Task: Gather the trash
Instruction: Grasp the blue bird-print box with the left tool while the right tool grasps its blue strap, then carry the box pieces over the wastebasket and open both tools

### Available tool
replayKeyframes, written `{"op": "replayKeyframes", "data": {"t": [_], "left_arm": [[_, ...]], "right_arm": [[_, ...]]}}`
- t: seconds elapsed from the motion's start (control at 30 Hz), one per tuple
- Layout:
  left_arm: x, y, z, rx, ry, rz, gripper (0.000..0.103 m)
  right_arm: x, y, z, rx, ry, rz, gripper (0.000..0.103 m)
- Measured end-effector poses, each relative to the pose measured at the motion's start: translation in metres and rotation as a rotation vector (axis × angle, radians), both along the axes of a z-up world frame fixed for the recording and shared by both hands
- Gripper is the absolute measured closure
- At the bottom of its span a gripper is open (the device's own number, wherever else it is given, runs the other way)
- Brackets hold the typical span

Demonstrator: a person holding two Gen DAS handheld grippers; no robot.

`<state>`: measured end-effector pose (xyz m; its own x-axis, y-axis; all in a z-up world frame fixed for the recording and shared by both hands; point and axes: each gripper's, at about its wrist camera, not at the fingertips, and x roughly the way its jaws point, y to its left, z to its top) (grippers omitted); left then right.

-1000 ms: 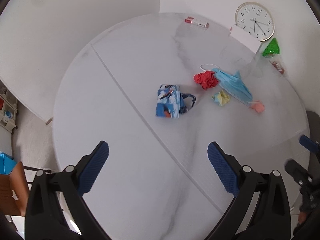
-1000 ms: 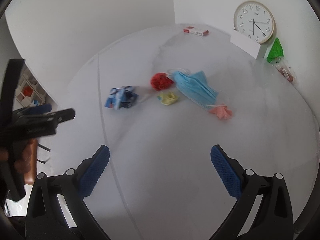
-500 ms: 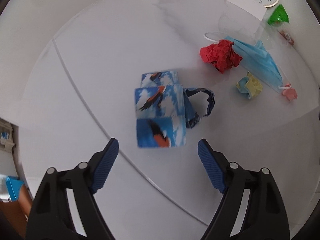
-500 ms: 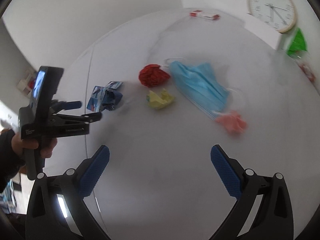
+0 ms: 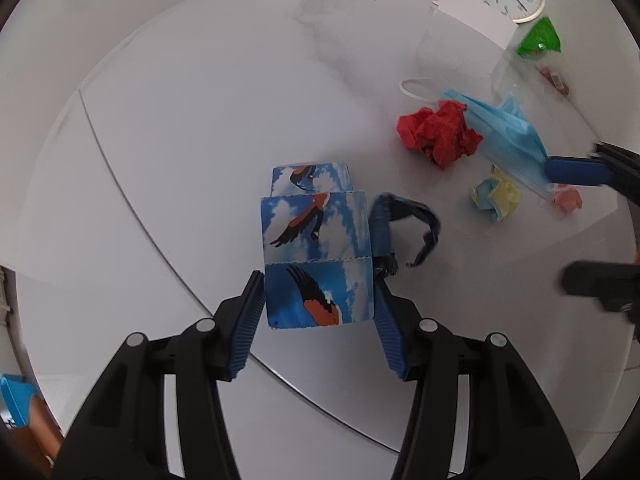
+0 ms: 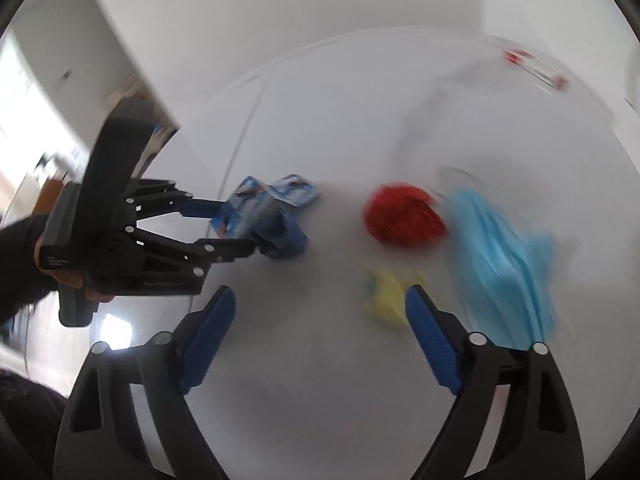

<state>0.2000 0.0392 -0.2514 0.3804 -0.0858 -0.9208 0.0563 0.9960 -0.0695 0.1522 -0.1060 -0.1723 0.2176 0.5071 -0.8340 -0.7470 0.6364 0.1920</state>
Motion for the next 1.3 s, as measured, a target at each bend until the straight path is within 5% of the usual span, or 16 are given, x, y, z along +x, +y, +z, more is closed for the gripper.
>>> {"op": "replayKeyframes", "data": {"t": [0.3,0.47,0.87,1.07,1.3], "left_arm": [[-0.009,0.016,-0.007,-0.038,0.012,0.033,0.051],[-0.019,0.023,-0.008,-0.045,0.006,0.047,0.051],[-0.079,0.054,0.041,-0.086,-0.096,0.166,0.052],[-0.156,0.086,0.087,-0.085,-0.163,0.278,0.052],[-0.264,0.119,0.123,0.028,-0.183,0.401,0.052]], "right_arm": [[0.022,0.073,-0.036,-0.125,0.018,0.229,0.042],[0.022,0.083,-0.05,-0.179,0.05,0.248,0.077],[-0.016,0.069,-0.007,-0.099,0.047,0.087,0.078],[-0.077,0.072,0.034,0.02,0.036,0.031,0.078],[-0.161,0.115,0.07,0.13,0.04,0.112,0.078]]}}
